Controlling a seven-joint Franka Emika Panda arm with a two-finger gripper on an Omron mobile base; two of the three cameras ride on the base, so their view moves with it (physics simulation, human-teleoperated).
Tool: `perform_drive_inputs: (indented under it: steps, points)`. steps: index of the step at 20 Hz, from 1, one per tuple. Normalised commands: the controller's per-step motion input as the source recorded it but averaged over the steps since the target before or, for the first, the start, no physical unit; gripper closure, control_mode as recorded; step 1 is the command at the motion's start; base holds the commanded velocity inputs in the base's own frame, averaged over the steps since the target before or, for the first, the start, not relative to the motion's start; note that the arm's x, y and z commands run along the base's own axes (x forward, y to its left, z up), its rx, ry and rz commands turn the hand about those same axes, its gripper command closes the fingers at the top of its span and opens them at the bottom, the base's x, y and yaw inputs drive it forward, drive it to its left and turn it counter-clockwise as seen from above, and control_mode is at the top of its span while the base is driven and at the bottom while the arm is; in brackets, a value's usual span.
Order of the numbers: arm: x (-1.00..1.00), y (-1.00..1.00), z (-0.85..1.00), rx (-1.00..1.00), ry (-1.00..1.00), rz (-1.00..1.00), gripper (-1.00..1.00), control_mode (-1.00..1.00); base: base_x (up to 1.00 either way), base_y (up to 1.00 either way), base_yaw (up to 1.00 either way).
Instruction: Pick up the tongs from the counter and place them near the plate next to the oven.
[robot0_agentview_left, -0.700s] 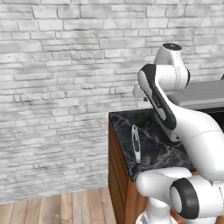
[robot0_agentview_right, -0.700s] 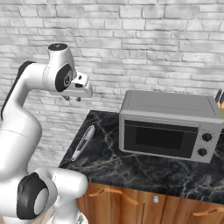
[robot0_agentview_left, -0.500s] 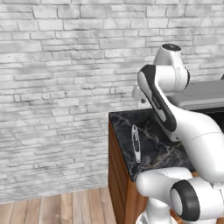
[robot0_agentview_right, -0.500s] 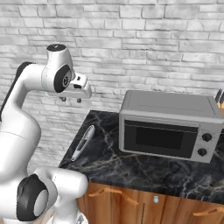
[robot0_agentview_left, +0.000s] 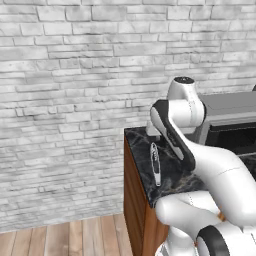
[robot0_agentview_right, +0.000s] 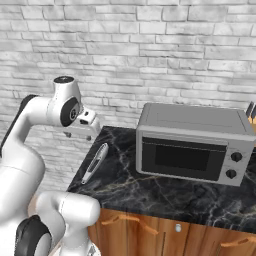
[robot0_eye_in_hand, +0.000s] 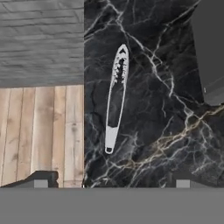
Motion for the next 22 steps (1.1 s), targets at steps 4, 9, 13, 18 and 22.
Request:
perform_drive_inputs:
  steps: [4,9,13,18,22]
  points:
    - [0.00,-0.03,-0.71,0.02,0.28,-0.14,-1.00,-1.00,0.00,0.00,0.00]
    - [0.25,-0.03,-0.45,0.02,0.12,-0.07,-1.00,-1.00,0.00,0.00,0.00]
    - [0.18,0.00,-0.48,-0.05,0.03,0.01,-1.00,-1.00,0.00,0.00,0.00]
    - [0.17,0.00,-0.47,-0.03,0.00,0.04,-1.00,-1.00,0.00,0.00,0.00]
    - [0.13,0.00,-0.33,-0.01,0.00,0.02,-1.00,-1.00,0.00,0.00,0.00]
